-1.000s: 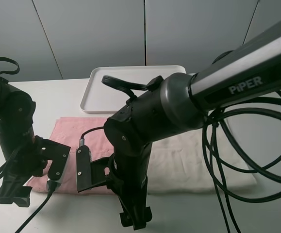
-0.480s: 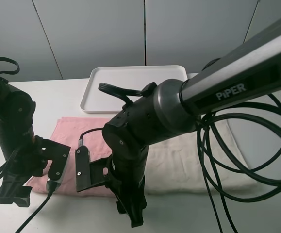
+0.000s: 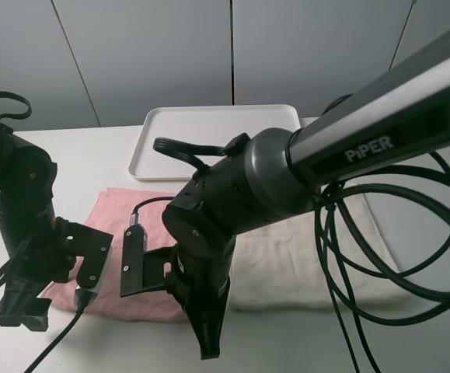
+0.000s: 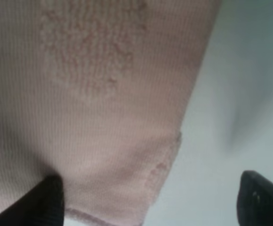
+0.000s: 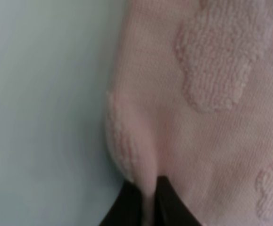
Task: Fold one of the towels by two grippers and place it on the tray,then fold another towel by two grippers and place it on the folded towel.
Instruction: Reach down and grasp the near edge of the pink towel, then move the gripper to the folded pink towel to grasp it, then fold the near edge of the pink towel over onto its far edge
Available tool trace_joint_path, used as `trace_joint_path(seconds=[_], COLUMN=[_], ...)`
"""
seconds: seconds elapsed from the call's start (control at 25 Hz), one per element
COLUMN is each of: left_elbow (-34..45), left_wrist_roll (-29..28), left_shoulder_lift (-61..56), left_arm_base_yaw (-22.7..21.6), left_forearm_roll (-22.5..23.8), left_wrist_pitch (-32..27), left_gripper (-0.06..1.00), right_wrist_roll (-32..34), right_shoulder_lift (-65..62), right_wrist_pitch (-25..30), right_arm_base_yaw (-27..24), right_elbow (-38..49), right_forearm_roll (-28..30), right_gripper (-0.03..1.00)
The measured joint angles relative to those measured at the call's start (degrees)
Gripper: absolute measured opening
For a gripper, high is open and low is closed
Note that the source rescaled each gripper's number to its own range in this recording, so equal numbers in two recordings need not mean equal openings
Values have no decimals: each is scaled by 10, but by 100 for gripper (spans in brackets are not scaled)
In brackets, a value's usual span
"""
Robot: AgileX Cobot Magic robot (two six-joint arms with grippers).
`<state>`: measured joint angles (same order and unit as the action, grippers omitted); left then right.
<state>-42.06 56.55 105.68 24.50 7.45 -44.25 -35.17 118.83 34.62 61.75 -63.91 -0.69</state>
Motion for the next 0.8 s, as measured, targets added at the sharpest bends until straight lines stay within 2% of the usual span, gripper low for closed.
trace_joint_path(seconds=[0.08, 0.2, 0.28, 0.4, 0.44, 0.52, 0.8], left_elbow=[0, 0, 0, 0, 0, 0, 1], left_wrist_roll=[-1, -7, -9, -9, -9, -17, -37], left_shoulder_lift=[0, 2, 3, 4, 5, 5, -10], left_arm_base_yaw=[0, 0, 0, 0, 0, 0, 0], left_forearm_roll=[0, 5, 7, 7, 7, 7, 4], left_wrist_pitch=[6, 22, 37, 50, 49, 49, 49], left_gripper=[90, 70, 49, 12, 4, 1, 0], right_wrist_roll=[3, 8, 18, 34, 40, 52, 88], right_shoulder_lift=[0, 0, 0, 0, 0, 0, -17], right_wrist_pitch=[0, 0, 1, 1, 1, 2, 9], right_arm_base_yaw=[0, 1, 1, 1, 1, 1, 1], right_elbow=[0, 0, -1, -1, -1, -1, 1], right_forearm_roll=[3, 7, 7, 7, 7, 10, 11], right_gripper=[0, 0, 0, 0, 0, 0, 0])
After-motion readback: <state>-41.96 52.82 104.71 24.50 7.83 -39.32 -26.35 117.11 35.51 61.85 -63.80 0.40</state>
